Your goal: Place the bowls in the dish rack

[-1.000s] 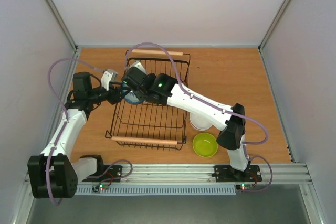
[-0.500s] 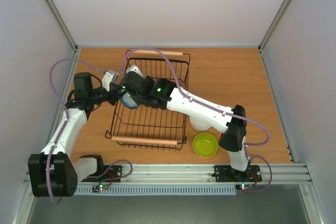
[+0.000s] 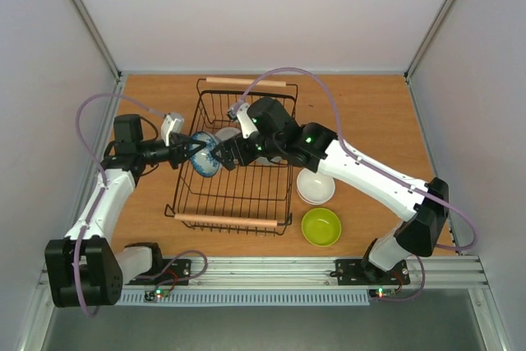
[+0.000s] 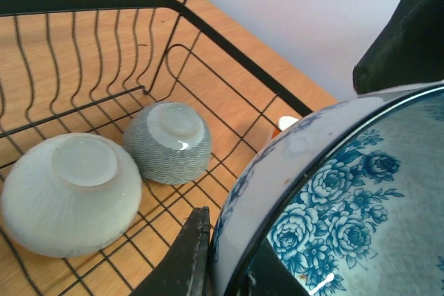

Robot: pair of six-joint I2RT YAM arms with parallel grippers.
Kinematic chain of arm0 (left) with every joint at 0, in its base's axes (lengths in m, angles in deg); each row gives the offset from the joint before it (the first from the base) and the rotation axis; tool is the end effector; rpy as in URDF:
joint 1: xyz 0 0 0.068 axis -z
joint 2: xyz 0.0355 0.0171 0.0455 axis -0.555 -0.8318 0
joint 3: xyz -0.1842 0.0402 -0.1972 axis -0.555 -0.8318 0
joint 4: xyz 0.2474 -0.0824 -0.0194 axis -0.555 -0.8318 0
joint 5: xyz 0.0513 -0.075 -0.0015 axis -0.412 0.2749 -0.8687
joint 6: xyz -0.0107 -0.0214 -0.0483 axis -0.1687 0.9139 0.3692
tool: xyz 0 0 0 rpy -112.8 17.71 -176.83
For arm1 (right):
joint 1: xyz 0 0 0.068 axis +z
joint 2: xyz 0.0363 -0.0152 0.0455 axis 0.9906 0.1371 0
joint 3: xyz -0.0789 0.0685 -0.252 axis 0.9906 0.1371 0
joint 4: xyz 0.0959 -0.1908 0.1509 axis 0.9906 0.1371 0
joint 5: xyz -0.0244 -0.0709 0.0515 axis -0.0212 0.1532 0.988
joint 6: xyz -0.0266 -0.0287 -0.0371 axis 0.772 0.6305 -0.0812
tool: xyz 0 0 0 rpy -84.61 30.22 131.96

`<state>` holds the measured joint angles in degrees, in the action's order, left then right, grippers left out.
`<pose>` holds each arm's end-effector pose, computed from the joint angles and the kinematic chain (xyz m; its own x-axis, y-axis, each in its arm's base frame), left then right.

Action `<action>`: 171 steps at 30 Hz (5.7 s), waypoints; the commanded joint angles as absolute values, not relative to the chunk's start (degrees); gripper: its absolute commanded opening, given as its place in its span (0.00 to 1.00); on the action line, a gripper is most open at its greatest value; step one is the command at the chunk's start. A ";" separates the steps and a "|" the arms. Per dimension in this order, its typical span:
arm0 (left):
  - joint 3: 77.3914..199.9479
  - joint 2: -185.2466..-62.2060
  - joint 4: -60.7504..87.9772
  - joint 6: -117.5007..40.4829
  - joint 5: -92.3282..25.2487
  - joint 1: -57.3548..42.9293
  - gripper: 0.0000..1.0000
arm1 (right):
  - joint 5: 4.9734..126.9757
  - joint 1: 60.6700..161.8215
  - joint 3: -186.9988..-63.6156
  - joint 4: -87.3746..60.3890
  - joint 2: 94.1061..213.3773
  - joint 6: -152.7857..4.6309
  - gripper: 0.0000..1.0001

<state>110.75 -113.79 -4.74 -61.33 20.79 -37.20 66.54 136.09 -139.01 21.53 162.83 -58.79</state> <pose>0.2337 -0.0174 0.2660 -0.4639 0.0617 -0.8838 0.7808 0.4998 -0.3749 0.2044 0.2898 0.3690 -0.2179 -0.5473 -0.8081 -0.9100 0.4132 -0.0345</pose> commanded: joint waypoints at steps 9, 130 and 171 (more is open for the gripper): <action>116.74 -117.20 -17.79 -72.51 40.30 -39.16 0.00 | 79.83 135.21 -130.09 8.72 160.15 -65.73 0.99; 112.82 -112.66 3.03 -52.11 -17.80 -39.86 0.62 | 33.99 139.16 -150.43 57.62 191.14 -52.76 0.99; 113.00 -112.57 2.60 -52.03 -16.85 -39.86 0.62 | 38.31 119.37 -101.66 34.45 149.12 -71.11 0.68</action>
<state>113.20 -112.44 -0.57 -52.00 -17.70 -39.76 35.70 121.06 -104.52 37.99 147.71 -69.22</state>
